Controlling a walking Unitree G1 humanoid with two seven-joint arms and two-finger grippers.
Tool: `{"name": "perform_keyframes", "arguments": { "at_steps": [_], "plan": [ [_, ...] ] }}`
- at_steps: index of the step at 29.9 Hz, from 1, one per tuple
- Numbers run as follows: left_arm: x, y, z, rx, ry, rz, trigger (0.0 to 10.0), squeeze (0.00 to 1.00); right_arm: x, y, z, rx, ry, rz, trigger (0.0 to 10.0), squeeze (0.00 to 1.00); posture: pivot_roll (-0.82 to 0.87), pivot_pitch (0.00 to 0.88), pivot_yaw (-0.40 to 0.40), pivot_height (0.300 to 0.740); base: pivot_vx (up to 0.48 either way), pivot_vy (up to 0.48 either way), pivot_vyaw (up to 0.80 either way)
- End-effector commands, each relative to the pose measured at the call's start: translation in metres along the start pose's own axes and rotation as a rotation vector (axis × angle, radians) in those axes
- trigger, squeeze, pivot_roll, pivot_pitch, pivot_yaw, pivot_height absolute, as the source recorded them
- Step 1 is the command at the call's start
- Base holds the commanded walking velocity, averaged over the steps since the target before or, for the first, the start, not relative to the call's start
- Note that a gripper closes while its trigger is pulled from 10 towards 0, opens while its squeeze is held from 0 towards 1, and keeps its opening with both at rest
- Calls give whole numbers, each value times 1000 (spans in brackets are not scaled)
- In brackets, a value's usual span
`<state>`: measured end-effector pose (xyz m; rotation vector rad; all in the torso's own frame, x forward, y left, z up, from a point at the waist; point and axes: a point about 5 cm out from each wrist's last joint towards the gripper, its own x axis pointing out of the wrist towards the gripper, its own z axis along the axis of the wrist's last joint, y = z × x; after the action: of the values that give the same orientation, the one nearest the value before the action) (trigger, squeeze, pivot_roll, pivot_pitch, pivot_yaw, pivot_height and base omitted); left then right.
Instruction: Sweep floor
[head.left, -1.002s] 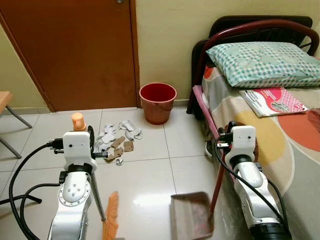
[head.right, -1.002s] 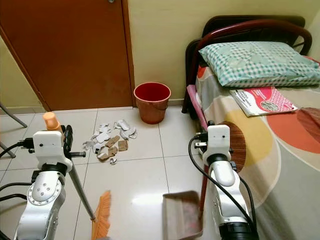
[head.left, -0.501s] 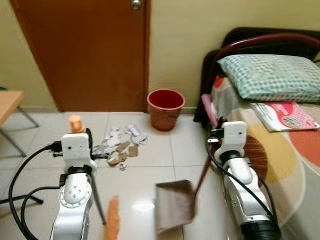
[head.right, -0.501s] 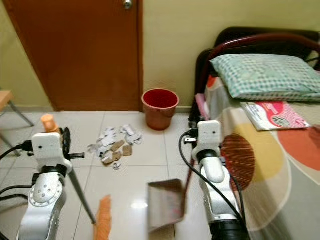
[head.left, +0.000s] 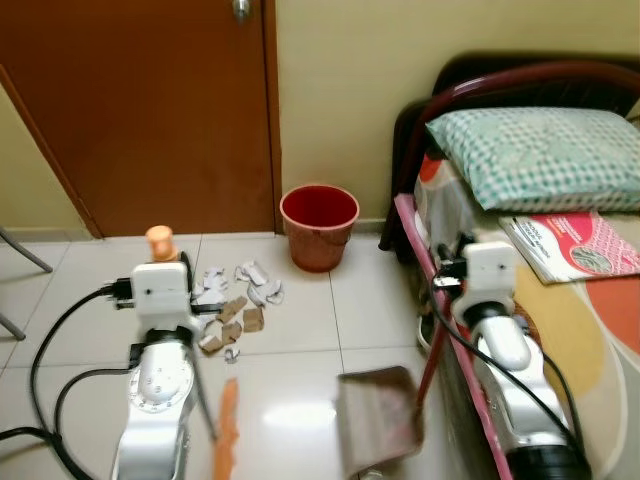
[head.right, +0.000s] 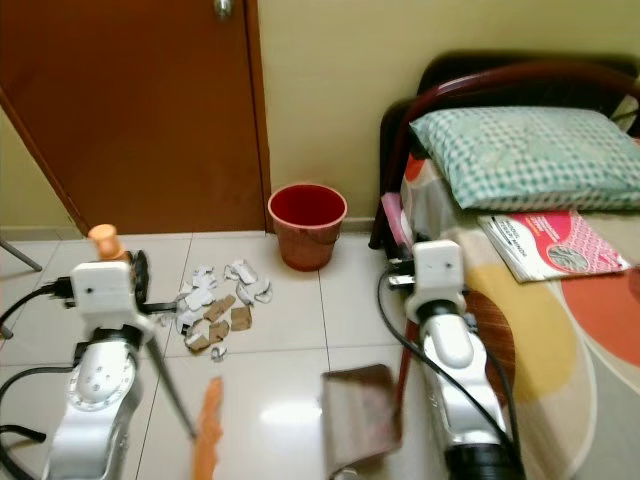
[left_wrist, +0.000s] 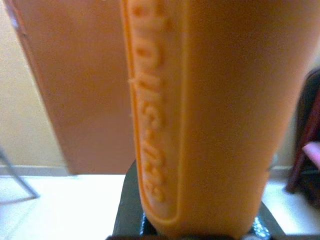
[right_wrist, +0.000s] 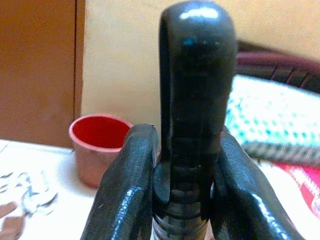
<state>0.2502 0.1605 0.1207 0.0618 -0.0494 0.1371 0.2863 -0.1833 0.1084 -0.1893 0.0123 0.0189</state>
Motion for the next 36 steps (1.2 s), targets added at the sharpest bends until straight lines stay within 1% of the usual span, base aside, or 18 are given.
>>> {"name": "perform_keyframes", "arguments": {
  "at_steps": [1, 4, 12, 14, 21, 26, 28, 30, 32, 33, 36],
  "plan": [
    [2, 5, 9, 13, -40, 16, 10000, 0, 4, 9, 9, 11, -37, 34, 10000, 0, 5, 18, -54, 740, 409, 247, 0],
    [1, 6, 10, 14, -40, 19, 10000, 0, 5, 12, 12, 12, -47, 44, 10000, 0, 13, 21, -50, 740, 405, 257, 0],
    [2, 8, 19, 52, -67, 51, 10000, 0, 8, 8, 12, 9, -46, 45, 10000, 0, 15, 36, -44, 740, 388, 278, 0],
    [2, 8, 20, 47, -70, 47, 10000, 0, 9, 9, 14, -6, -55, 54, 10000, 0, 15, 36, -44, 740, 311, 294, 500],
    [1, 5, 21, 51, -70, 41, 10000, 0, 10, 9, 14, -1, -52, 49, 10000, 0, 16, 32, -49, 740, 311, 292, 635],
    [1, 4, 21, 58, -71, 38, 10000, 0, 11, 4, 12, 6, -44, 17, 10000, 0, 15, 28, -53, 740, 304, 289, 0],
    [1, 3, 22, 57, -74, 34, 10000, 0, 11, 2, 13, -4, -48, 2, 10000, 0, 15, 24, -52, 740, 0, 0, 0],
    [-1, -1, 25, 42, -112, 4, 10000, 0, 11, -1, 12, -21, -47, -17, 10000, 0, 14, 17, -50, 740, 0, 0, 0],
    [-3, -4, 27, 55, -126, -22, 10000, 0, 10, -3, 11, -40, -47, -21, 10000, 0, 14, 17, -50, 740, 0, 0, 0],
    [-4, -5, 25, 61, -122, -30, 10000, 0, 9, -3, 9, -41, -43, -23, 10000, 0, 16, 4, -53, 740, 0, 0, 0],
    [-5, -6, 23, 65, -114, -42, 10000, 0, 9, -4, 7, -42, -35, -28, 10000, 0, 16, 4, -53, 740, 0, 0, 0]
  ]
}}
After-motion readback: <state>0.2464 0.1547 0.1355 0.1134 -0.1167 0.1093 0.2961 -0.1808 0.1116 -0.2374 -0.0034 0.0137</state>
